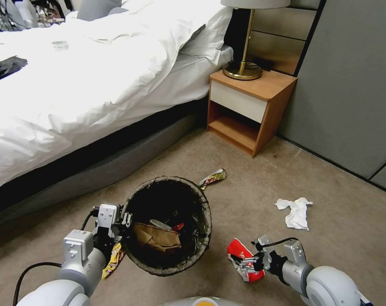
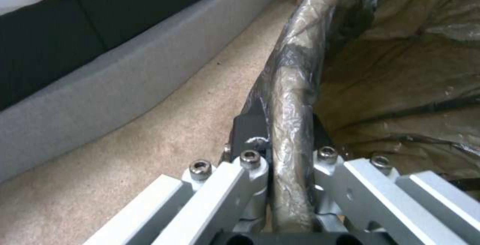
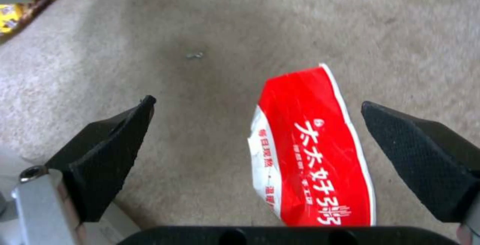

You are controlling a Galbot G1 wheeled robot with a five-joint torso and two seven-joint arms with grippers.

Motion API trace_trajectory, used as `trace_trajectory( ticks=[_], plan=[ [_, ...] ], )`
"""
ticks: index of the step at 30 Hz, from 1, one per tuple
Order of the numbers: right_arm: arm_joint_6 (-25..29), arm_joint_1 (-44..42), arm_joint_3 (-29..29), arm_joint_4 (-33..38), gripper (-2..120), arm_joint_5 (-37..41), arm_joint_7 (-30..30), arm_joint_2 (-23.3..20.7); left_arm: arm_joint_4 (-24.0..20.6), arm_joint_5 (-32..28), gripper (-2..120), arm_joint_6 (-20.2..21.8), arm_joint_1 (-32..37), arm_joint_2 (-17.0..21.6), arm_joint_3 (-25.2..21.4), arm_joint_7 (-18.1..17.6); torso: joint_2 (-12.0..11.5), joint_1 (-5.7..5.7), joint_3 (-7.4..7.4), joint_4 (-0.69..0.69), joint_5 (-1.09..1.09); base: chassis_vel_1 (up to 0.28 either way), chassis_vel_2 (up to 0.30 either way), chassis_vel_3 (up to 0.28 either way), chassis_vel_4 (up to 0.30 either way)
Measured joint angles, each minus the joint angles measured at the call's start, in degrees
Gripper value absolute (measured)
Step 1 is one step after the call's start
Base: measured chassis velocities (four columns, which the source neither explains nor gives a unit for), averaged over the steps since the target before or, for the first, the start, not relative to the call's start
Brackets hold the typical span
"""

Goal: Pick up the trash bin, then pick up the garbage from the floor and place it into the trash bin.

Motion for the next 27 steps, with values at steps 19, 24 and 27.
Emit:
trace_trajectory(
  ticks=[19, 24, 27],
  plan=[
    [-2.2, 6.4, -5.9, -8.1, 100, 0.9, 6.0, 3.5, 0.0, -0.2, 1, -0.1, -1.3, 0.1, 0.4, 0.0, 0.0, 0.01, -0.01, 0.0, 0.0, 0.0, 0.0, 0.0, 0.0],
    [-2.4, 6.4, -6.6, -9.5, 100, -0.1, 7.8, 4.3, 0.0, -0.4, 1, -0.1, -1.5, 0.2, 0.4, 0.0, 0.0, 0.0, -0.01, 0.0, 0.0, 0.0, 0.0, 0.0, 0.0],
    [-2.4, 6.1, -6.8, -9.8, 100, -0.6, 7.9, 4.6, 0.1, -0.4, 1, -0.1, -1.6, 0.2, 0.4, 0.0, 0.0, 0.0, -0.01, 0.0, 0.0, 0.0, 0.0, 0.0, 0.0]
  ],
)
